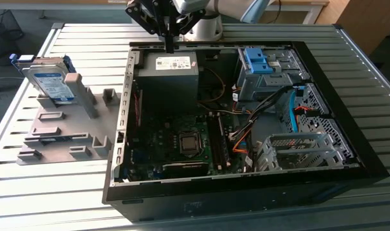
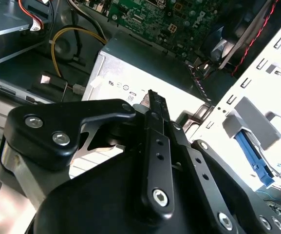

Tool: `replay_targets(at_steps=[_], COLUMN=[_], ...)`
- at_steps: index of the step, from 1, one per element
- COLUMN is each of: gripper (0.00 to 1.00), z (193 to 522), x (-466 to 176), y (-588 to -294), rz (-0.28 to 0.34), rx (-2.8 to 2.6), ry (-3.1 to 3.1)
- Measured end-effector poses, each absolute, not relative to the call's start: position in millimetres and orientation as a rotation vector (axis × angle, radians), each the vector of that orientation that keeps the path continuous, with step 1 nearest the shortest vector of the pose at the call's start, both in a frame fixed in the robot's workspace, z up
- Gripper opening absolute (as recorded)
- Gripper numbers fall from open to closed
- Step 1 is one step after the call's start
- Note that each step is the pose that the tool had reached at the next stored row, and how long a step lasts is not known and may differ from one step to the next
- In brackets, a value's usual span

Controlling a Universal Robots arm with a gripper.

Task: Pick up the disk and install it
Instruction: 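Reach for the disk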

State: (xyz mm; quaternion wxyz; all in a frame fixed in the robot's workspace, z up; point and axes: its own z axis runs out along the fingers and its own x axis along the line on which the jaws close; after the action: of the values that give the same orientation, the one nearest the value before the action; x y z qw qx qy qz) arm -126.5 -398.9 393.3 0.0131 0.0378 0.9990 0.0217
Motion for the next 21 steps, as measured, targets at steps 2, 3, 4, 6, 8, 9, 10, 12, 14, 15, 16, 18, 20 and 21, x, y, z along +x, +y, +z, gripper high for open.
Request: replay_targets(at_steps=[2,3,4,6,8,9,10,12,14,15,16,18,20,21], gripper=[0.11,0.11,0.11,0.11,0.11,0.11,0.11,0.11,0.11,0.11,0.11,0.11,0.11,0.11], z=[393,393,393,393,393,393,393,393,393,393,393,393,393,393], x=[-128,-128,-129,-130,-131,-131,-132,-133,-134,-134,-135,-136,-137,-137], y=[-399,-399,-399,-399,-399,-399,-399,-399,-399,-399,-399,-399,-399,-399], rz=[0.068,0.068,0.068,0.068,0.068,0.068,0.068,0.068,0.068,0.068,0.068,0.068,0.068,0.068], rx=[0.118,0.118,0.118,0.118,0.118,0.118,0.118,0.118,0.118,0.118,0.118,0.118,0.118,0.118], ry=[3.112,3.113,3.112,3.112,3.112,3.112,3.112,3.113,3.112,3.112,3.112,3.112,3.112,3.113])
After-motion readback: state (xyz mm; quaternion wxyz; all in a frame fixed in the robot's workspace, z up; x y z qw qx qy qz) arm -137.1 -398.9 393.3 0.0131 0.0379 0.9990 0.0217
